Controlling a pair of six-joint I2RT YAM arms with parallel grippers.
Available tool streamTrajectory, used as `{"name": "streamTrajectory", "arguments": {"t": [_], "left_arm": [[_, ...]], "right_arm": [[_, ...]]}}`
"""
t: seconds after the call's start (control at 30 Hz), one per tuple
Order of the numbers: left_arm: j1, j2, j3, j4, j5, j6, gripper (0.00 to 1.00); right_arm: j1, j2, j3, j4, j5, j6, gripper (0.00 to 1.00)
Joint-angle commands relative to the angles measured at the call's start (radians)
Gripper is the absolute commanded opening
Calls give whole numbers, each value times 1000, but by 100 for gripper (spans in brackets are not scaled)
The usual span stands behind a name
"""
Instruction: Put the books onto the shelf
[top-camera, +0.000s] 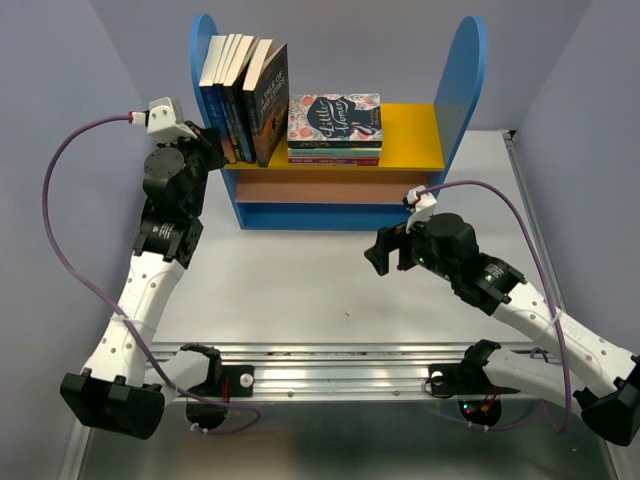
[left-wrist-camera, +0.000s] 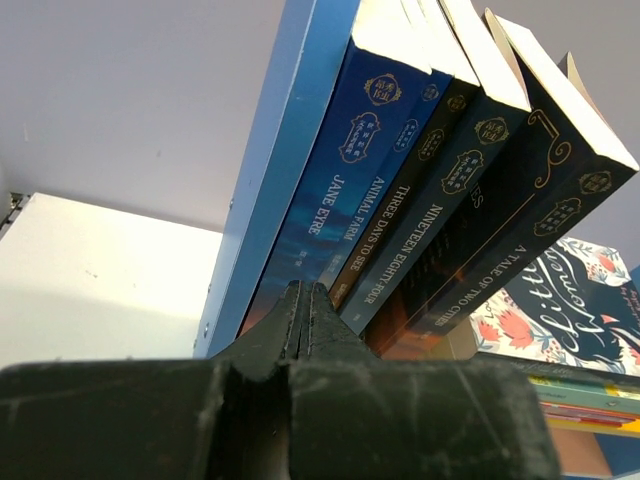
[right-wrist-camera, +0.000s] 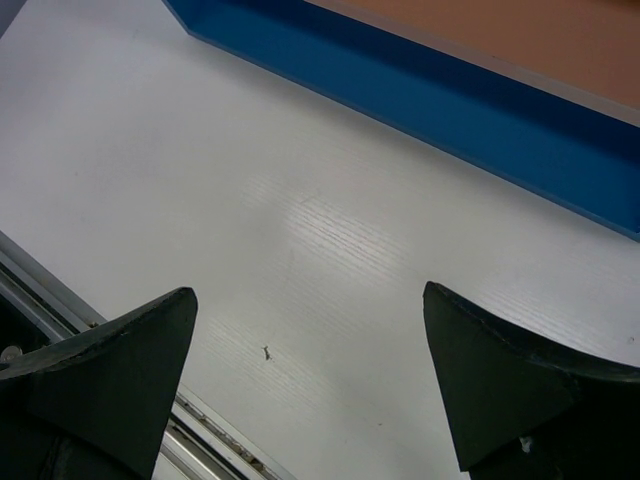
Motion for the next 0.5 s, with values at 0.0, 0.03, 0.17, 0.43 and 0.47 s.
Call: {"name": "streamTrajectory", "arguments": {"t": [0.0,0.03,0.17,0.43,0.47], "left_arm": [[10,16,64,52,6,44,0],[10,21,73,52,1,50,0],[12,44,92,50,-19,64,0],[12,59,101,44,-47,76,0],[12,61,101,47,-47,81,0]], "right_arm": [[1,-20,-4,21,25,-17,100],[1,-20,-5,21,25,-19,100],[1,-16,-5,21,30,-19,100],[1,-16,-5,21,41,-20,100],[1,-16,-5,21,41,-20,100]]}}
